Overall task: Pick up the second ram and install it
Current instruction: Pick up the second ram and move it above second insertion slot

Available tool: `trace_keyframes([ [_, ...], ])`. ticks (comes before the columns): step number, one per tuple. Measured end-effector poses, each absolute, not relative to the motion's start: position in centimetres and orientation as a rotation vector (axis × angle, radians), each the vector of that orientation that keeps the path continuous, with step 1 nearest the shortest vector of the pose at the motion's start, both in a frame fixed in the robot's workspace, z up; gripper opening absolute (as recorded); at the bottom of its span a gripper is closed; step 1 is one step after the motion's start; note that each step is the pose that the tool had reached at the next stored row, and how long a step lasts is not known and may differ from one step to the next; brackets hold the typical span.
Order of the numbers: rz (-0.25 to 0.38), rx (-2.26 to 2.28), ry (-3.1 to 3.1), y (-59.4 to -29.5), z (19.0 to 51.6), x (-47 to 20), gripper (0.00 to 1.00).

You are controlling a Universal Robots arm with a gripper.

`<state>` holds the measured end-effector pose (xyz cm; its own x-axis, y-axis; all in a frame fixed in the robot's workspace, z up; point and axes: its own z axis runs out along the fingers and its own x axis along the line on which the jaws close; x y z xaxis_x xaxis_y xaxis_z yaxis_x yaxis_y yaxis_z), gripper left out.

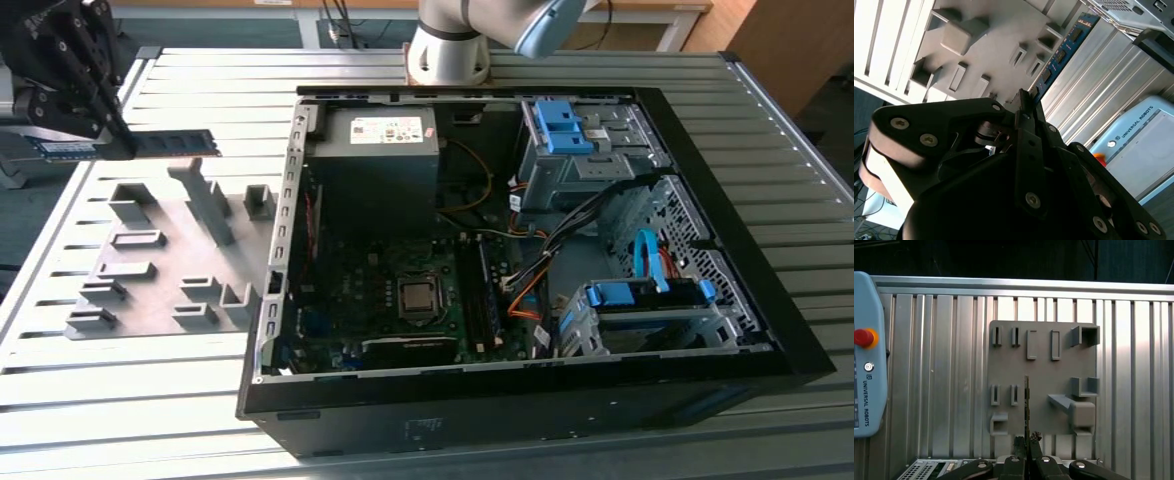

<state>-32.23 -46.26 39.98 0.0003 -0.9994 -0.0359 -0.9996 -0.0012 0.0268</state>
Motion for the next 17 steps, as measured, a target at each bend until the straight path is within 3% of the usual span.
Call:
trace_keyframes([
  [17, 0.070, -2.217, 2.216, -46.25, 39.98, -31.26, 0.14],
])
